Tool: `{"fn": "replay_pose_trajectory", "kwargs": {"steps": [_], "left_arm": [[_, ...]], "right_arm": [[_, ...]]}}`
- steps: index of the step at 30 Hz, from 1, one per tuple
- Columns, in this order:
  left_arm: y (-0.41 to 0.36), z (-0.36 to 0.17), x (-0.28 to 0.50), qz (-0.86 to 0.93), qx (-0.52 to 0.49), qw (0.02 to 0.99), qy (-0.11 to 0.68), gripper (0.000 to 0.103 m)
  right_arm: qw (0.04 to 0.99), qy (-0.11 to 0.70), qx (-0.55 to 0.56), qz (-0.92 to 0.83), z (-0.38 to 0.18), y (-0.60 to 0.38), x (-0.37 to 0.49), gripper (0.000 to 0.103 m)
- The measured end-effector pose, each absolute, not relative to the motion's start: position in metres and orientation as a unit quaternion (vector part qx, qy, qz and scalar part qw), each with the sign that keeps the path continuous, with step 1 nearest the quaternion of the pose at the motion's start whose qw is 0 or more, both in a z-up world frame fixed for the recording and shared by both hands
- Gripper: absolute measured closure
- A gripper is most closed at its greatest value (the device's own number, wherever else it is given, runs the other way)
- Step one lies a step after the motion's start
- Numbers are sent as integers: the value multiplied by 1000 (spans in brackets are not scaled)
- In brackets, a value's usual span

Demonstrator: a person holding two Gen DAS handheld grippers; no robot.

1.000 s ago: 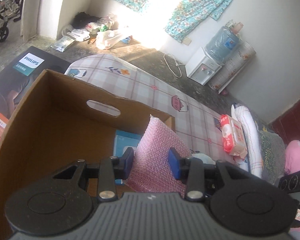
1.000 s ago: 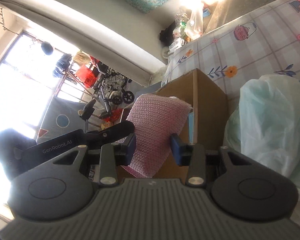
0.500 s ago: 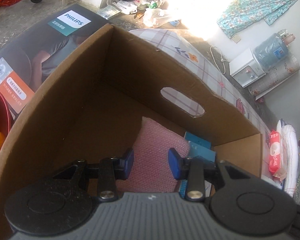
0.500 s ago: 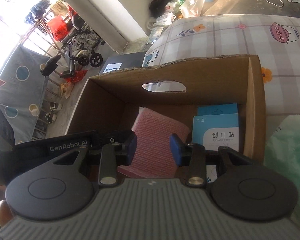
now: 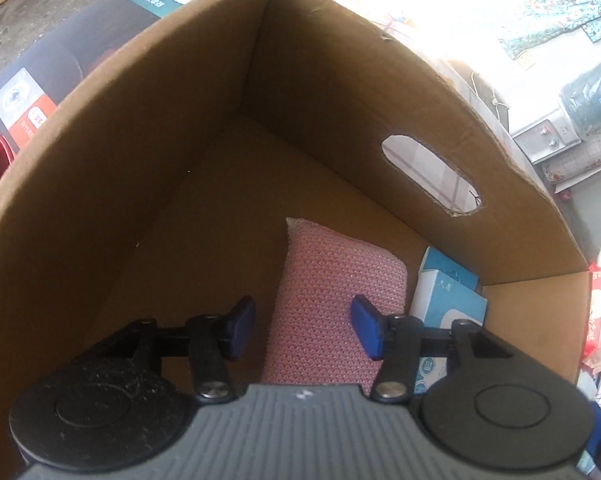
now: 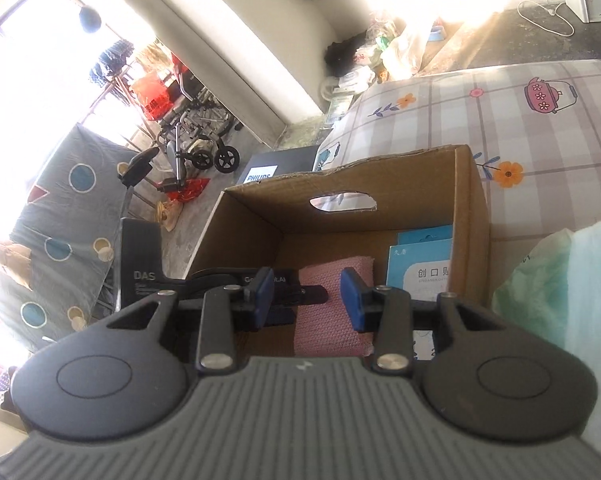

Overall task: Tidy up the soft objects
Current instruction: 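Carry the pink cloth with the right tool and drop it into the cardboard box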

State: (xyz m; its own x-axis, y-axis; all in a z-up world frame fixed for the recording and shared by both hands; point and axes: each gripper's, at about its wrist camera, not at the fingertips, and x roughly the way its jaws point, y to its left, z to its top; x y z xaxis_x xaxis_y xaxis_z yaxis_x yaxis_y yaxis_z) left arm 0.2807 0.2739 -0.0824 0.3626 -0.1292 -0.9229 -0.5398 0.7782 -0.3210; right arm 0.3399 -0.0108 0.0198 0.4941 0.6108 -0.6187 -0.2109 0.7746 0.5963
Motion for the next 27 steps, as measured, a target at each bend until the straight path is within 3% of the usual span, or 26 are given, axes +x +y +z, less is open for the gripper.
{"fn": "replay_pose_trajectory", "kwargs": {"steps": [5, 18, 27], "left_arm": [[266, -80, 290, 126, -305, 770, 546, 48], [242, -74, 299, 131, -289, 797, 515, 47], [231, -36, 266, 148, -240, 827, 486, 35]], "right_arm": [[827, 428, 264, 251, 25, -45, 315, 66], [828, 413, 295, 239, 23, -84, 292, 65], [836, 401, 300, 226, 26, -102, 270, 63]]}}
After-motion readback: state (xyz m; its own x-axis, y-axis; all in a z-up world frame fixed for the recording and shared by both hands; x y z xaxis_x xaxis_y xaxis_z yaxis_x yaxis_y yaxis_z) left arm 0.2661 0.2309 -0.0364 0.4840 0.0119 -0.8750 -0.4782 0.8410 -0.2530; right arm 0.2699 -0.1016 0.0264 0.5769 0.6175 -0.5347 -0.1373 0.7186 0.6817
